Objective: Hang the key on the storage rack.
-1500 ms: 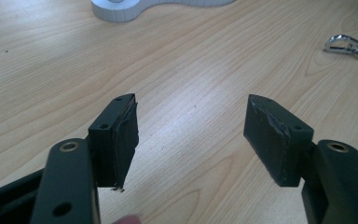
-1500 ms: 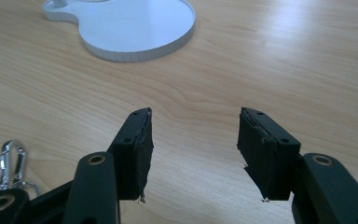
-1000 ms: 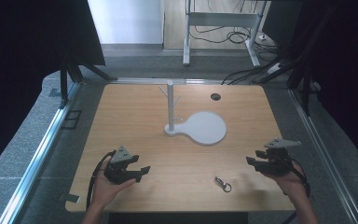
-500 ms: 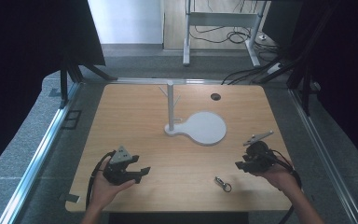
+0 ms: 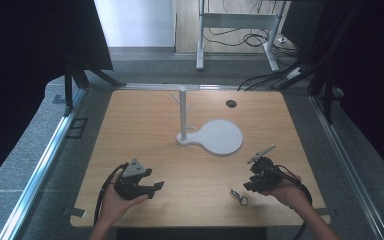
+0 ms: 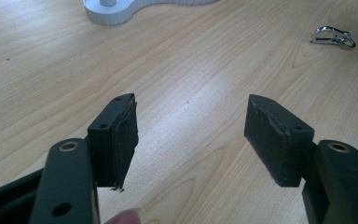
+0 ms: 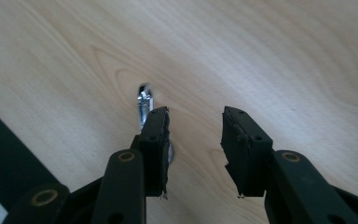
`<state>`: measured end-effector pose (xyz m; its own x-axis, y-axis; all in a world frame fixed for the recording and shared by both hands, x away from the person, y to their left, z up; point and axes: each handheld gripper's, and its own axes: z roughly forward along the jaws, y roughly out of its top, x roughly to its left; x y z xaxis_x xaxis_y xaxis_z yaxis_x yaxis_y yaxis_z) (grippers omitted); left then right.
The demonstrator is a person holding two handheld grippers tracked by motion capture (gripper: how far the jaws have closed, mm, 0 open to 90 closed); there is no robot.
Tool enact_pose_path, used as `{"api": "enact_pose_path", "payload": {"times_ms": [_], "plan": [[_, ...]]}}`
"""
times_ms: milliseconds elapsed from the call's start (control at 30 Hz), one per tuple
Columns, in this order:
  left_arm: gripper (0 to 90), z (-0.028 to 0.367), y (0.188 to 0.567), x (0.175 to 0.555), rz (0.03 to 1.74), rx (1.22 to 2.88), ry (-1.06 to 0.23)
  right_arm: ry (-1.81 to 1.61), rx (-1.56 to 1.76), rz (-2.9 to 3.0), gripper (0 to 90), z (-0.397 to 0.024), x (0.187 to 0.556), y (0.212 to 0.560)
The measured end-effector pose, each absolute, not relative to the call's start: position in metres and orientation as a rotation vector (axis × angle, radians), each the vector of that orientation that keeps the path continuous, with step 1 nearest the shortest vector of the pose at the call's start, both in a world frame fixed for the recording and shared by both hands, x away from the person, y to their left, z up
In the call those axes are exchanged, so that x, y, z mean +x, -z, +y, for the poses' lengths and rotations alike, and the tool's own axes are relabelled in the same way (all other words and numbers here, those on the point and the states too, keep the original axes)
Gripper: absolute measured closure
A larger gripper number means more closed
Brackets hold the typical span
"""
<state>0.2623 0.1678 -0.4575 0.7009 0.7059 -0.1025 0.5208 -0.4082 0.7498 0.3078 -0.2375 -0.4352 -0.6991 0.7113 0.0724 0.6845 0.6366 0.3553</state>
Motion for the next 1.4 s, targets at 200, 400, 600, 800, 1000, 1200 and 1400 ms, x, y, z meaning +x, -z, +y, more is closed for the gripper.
{"api": "enact_pose_path", "payload": {"times_ms": [200, 400, 600, 800, 1000, 1200, 1400], "plan": [[35.3, 0.167, 0.459, 0.263, 0.931, 2.119, -0.29, -0.52, 1.161, 2.838, 63.8, -0.225, 0.304, 0.445], [35.3, 0.167, 0.459, 0.263, 0.933, 2.123, -0.285, -0.494, 1.134, 2.869, 65.4, -0.215, 0.303, 0.448], [35.2, 0.168, 0.459, 0.263, 0.935, 2.123, -0.283, -0.453, 1.129, 2.898, 67.1, -0.209, 0.304, 0.455], [35.2, 0.167, 0.461, 0.263, 0.934, 2.128, -0.276, -0.408, 1.136, 2.911, 69.3, -0.206, 0.304, 0.464], [35.1, 0.166, 0.462, 0.264, 0.932, 2.132, -0.272, -0.356, 1.124, 2.922, 72.8, -0.203, 0.305, 0.469], [35.1, 0.167, 0.462, 0.264, 0.933, 2.133, -0.272, -0.333, 1.109, 2.929, 77.2, -0.202, 0.305, 0.472], [35.1, 0.167, 0.463, 0.264, 0.932, 2.139, -0.273, -0.318, 1.089, 2.937, 81.7, -0.203, 0.303, 0.472]]}}
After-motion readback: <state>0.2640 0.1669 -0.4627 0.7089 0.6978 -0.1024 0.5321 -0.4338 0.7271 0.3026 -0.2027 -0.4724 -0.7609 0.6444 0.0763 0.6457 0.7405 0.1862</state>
